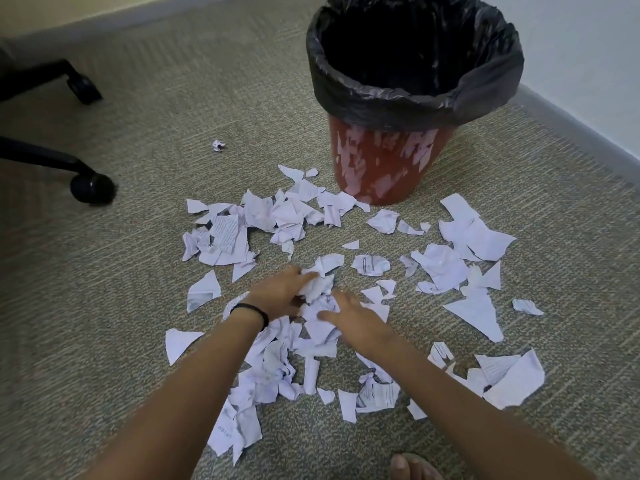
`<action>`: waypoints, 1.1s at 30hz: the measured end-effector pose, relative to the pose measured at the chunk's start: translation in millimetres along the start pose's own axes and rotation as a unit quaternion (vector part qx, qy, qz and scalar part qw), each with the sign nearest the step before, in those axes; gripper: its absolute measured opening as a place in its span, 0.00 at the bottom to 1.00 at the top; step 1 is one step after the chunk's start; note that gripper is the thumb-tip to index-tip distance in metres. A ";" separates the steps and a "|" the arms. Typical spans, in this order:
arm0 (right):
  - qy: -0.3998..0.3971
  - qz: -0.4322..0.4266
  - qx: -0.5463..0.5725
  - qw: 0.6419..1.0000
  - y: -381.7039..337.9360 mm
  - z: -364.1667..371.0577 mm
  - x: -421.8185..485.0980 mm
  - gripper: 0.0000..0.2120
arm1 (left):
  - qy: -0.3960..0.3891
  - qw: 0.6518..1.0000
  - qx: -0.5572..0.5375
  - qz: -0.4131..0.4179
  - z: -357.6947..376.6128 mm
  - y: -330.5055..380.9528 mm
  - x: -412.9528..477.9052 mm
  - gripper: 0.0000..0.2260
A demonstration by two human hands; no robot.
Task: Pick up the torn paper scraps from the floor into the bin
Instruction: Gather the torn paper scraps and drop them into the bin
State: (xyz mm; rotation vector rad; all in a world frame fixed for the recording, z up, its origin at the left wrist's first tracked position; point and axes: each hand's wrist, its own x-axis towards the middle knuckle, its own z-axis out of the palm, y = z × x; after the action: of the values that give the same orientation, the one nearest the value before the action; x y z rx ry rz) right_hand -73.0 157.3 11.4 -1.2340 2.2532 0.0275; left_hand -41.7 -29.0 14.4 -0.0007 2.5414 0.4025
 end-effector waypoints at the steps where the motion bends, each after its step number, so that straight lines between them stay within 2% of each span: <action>1: 0.003 0.003 -0.014 1.000 -1.5 -0.1 0.5 0.28 | 0.012 1.000 0.009 0.007 -0.5 4.0 2.1 0.35; 4: 0.023 -0.003 -0.039 0.999 3.0 -0.5 1.8 0.23 | 0.030 0.999 0.035 0.008 -0.1 9.5 8.3 0.32; 8: 0.037 0.010 -0.012 0.999 17.1 -2.1 5.8 0.15 | 0.046 0.995 0.089 -0.005 2.5 14.8 10.6 0.21; 11: 0.008 0.024 0.070 0.997 29.7 -16.7 5.7 0.04 | 0.089 0.991 0.096 -0.021 -1.1 19.8 12.2 0.16; 13: 0.008 0.028 0.171 0.985 38.6 -39.6 -0.9 0.07 | 0.153 0.987 0.014 -0.046 -13.3 22.0 10.9 0.14; 15: 0.049 0.039 0.274 0.960 46.1 -77.6 -15.9 0.13 | 0.246 0.959 -0.121 -0.067 -34.3 25.2 9.2 0.13; 18: 0.178 0.035 0.366 0.913 54.7 -139.5 -38.5 0.18 | 0.358 0.872 -0.333 -0.031 -78.5 41.6 5.0 0.13; 20: 0.261 0.027 0.428 0.865 63.3 -175.4 -46.6 0.16 | 0.403 0.820 -0.406 0.014 -113.6 58.8 4.2 0.11; 23: 0.373 0.023 0.511 0.774 71.1 -215.8 -52.8 0.16 | 0.441 0.754 -0.479 0.082 -165.0 88.4 3.9 0.09; 25: 0.419 0.004 0.560 0.715 75.2 -234.4 -52.5 0.11 | 0.461 0.716 -0.513 0.112 -193.4 106.7 4.0 0.08; 26: 0.429 -0.003 0.576 0.696 77.4 -243.0 -51.1 0.07 | 0.464 0.704 -0.525 0.119 -205.1 113.7 5.3 0.08; 28: 0.438 -0.003 0.592 0.677 79.6 -259.9 -49.1 0.06 | 0.448 0.694 -0.551 0.122 -224.1 123.2 8.6 0.08; 33: 0.454 0.035 0.615 0.643 91.9 -277.9 -34.8 0.08 | 0.371 0.699 -0.602 0.107 -244.0 122.7 14.3 0.13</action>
State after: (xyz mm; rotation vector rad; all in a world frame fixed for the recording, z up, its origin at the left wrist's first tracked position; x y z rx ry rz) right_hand -259.6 159.8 239.5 -0.2932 2.0652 -2.1224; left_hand -193.9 19.9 236.3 -0.4360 2.3945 2.4974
